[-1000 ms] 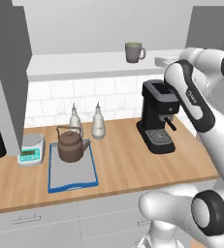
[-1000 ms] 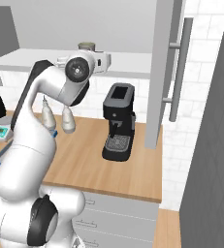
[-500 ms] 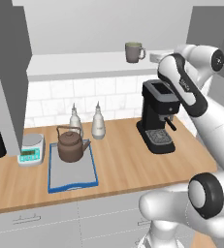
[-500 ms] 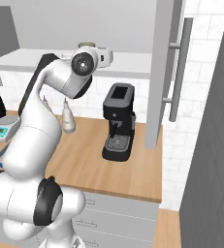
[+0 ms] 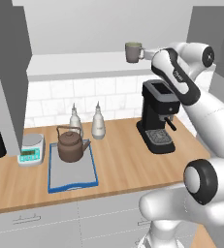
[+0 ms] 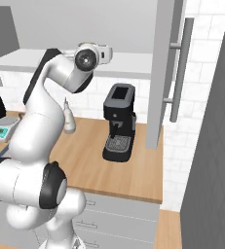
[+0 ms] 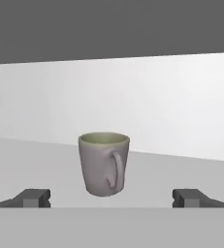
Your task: Pick the kettle from the counter and place it on the tray. Then pick the mug from the cabinet and place it on the tray. Then close the cabinet doors.
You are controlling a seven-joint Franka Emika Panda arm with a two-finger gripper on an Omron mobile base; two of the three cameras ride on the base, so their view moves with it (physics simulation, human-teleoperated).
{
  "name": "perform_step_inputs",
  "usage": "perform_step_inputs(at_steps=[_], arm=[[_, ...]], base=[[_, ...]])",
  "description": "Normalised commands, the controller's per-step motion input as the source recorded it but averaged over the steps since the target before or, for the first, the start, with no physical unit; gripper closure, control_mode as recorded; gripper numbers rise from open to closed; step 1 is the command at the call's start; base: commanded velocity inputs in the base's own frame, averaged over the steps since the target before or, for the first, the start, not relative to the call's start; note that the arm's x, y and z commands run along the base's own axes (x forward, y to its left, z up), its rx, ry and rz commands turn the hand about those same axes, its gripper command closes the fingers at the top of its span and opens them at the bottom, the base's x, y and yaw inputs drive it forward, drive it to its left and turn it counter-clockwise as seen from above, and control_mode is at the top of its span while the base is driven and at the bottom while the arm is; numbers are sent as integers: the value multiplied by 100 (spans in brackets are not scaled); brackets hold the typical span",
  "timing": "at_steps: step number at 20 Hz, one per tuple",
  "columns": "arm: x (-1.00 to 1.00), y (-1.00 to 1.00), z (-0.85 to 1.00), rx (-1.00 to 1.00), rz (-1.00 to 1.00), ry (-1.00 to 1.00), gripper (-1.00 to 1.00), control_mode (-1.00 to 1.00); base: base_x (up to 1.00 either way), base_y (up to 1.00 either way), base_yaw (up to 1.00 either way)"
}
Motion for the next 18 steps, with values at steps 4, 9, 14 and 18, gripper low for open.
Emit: perform_step_inputs(at_steps=[4,9,14,18], arm=[[34,1,0,0,6,0,-100,-100],[29,0,0,0,9,0,-100,-100],[21,-2,0,0,9,0,-100,-100],[18,-3,0,0,8,0,-100,-100]], base=[[0,0,0],[0,0,0],[0,0,0],[0,0,0]])
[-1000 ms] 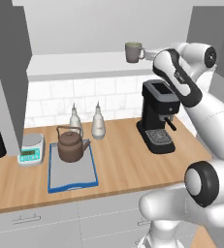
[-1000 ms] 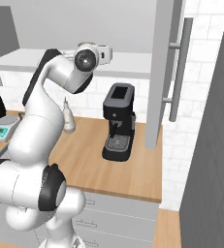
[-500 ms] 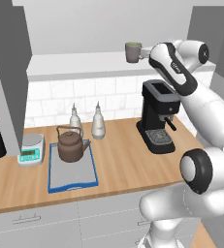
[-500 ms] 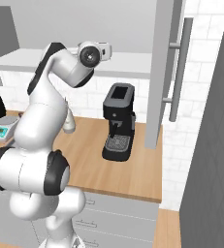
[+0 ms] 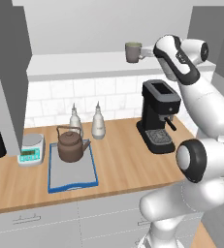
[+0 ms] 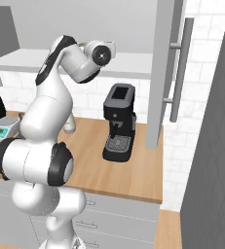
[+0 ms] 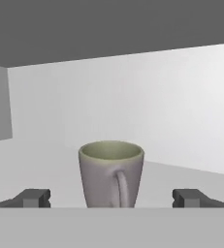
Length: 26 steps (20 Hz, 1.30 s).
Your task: Pick the kettle from the counter and place it on the tray. Then pick the mug from the cabinet and place it on the tray. Then close the cabinet doors.
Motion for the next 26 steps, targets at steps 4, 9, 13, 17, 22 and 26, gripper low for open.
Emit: perform_step_inputs(at_steps=[4,9,13,17,22,26], arm=[[23,0,-2,0,8,0,-100,-100],[23,0,-10,0,7,0,-100,-100],[21,0,-13,0,6,1,-100,-100],[19,5,-10,0,4,1,-100,-100],[22,21,-7,0,2,3,-100,-100],[17,10,-1,0,3,2,-100,-100]], base=[[0,0,0],[0,0,0],[0,0,0],[0,0,0],[0,0,0],[0,0,0]])
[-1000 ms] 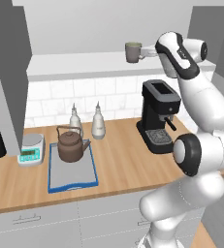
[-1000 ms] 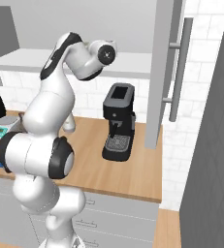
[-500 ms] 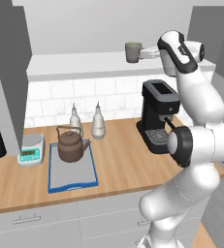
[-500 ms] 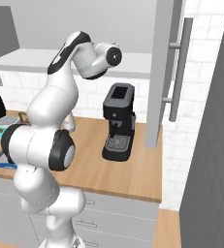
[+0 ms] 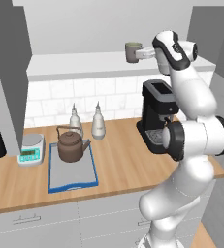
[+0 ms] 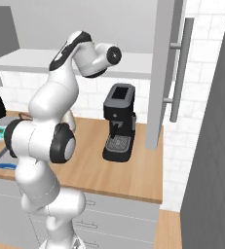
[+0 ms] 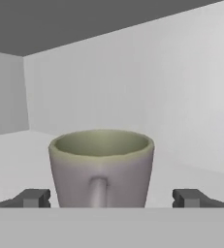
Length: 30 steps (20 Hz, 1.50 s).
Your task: Pick the kettle from the counter and place it on the tray. Then pick the mug from the cabinet and place it on the tray. Then close the cabinet doors.
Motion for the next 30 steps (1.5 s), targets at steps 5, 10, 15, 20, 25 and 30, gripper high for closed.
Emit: perform_step_inputs(at_steps=[5,10,15,20,25,30], arm=[[3,0,0,0,2,0,100,-100],[0,0,-2,0,0,0,100,-100],[0,1,-2,-1,0,2,100,-100],[-3,0,0,0,0,0,100,-100],[-47,2,-2,0,0,0,100,-100],[-79,35,0,0,6,0,100,-100]], base=[[0,0,0],[0,0,0],[0,0,0],[0,0,0],[0,0,0],[0,0,0]])
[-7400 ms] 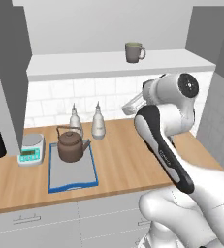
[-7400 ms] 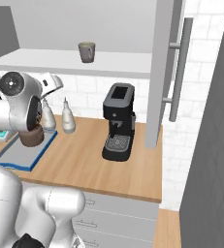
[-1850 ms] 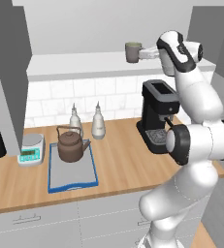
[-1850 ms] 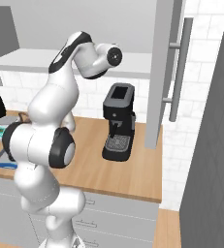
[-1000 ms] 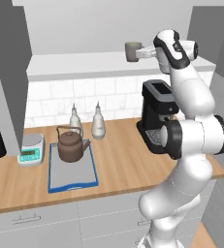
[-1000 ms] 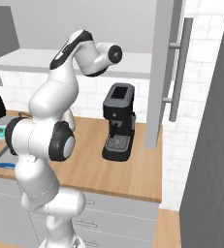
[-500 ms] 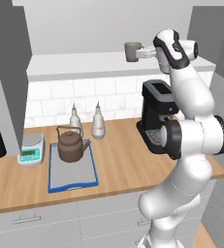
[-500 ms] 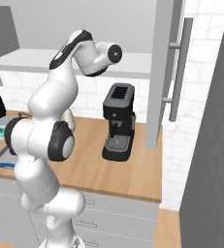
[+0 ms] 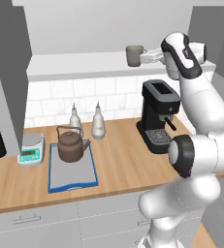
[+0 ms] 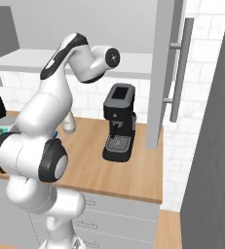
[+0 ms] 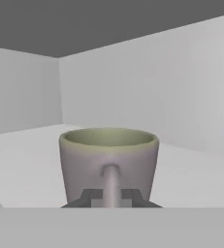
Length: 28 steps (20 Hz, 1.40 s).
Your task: Pick the kettle from the counter and place it on the tray. Then pick the mug from the cabinet and place it on the tray. Then close the cabinet doors.
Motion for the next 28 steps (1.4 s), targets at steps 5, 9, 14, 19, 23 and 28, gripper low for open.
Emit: perform_step_inputs(at_steps=[5,9,14,19,23,28], arm=[[-87,54,0,0,11,0,100,-100],[-96,50,-3,0,10,-2,100,-100],[-99,43,-9,0,11,-1,100,-100],[-85,41,-23,0,12,0,100,-100],[-64,34,-37,0,12,0,100,-100],[-30,31,-57,0,14,6,100,-100]], base=[[0,0,0],[0,0,0],[0,0,0],[0,0,0],[0,0,0],[0,0,0]])
